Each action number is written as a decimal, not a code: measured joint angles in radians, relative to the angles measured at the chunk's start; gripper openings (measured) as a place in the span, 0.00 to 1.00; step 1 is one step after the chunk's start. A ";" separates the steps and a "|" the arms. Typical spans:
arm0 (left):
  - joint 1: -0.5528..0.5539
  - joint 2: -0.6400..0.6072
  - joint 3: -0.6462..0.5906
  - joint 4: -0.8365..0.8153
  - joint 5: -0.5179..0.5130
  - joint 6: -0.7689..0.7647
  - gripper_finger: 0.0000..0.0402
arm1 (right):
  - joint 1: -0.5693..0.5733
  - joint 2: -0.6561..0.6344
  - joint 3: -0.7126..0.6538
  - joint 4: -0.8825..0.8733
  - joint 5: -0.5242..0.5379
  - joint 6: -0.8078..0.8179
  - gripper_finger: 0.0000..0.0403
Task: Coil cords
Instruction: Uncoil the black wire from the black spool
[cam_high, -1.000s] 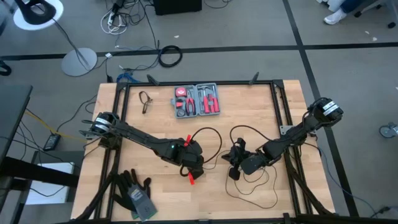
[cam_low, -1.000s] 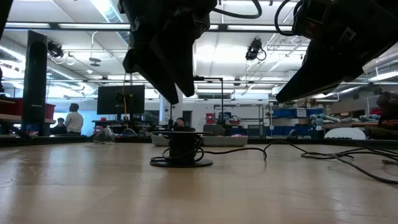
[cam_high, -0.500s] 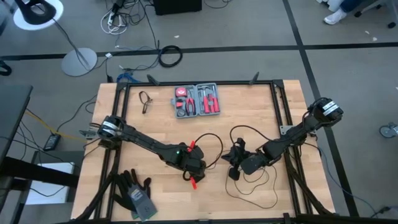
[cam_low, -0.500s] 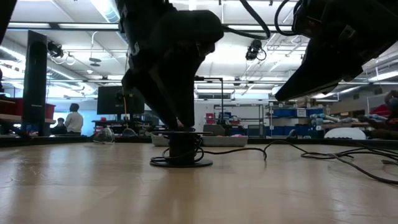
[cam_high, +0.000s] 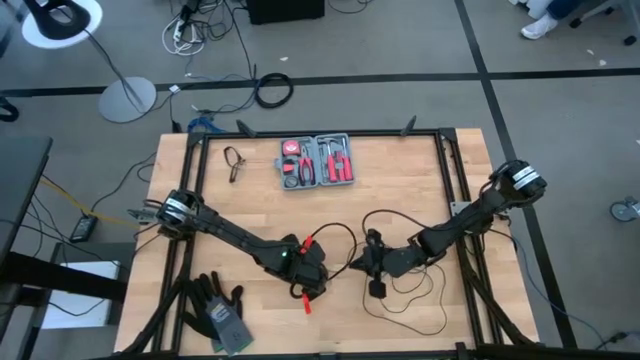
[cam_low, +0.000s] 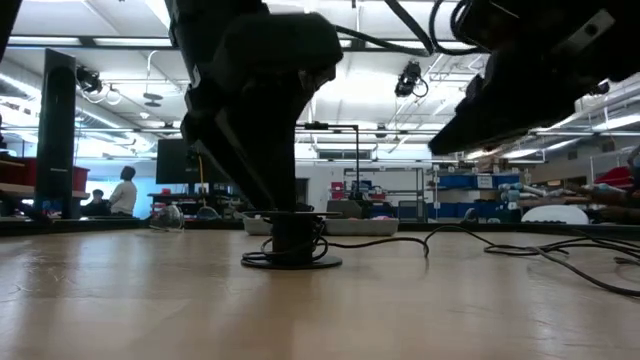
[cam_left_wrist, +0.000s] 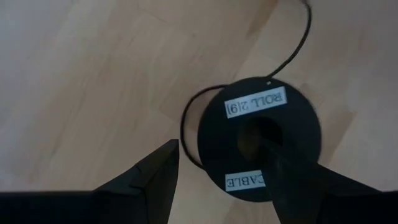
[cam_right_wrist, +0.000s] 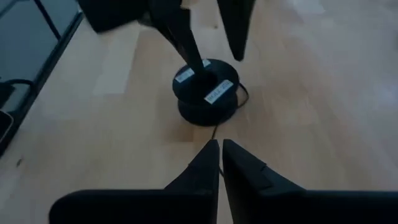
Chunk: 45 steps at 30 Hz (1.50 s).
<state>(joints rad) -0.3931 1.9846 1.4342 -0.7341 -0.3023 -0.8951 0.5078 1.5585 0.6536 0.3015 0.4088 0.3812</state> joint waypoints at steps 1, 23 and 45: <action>-0.001 0.003 -0.001 0.000 -0.001 -0.001 0.56 | -0.003 0.023 0.011 0.013 -0.001 -0.013 0.06; -0.008 -0.021 -0.111 -0.011 -0.037 0.023 0.56 | -0.103 0.354 0.288 0.011 -0.070 -0.196 0.16; 0.023 -0.297 -0.541 0.381 -0.021 -0.017 0.56 | -0.188 0.353 0.288 0.049 -0.153 -0.201 0.16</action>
<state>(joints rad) -0.3706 1.6873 0.8927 -0.3529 -0.3237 -0.9121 0.3202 1.9118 0.9417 0.3509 0.2554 0.1802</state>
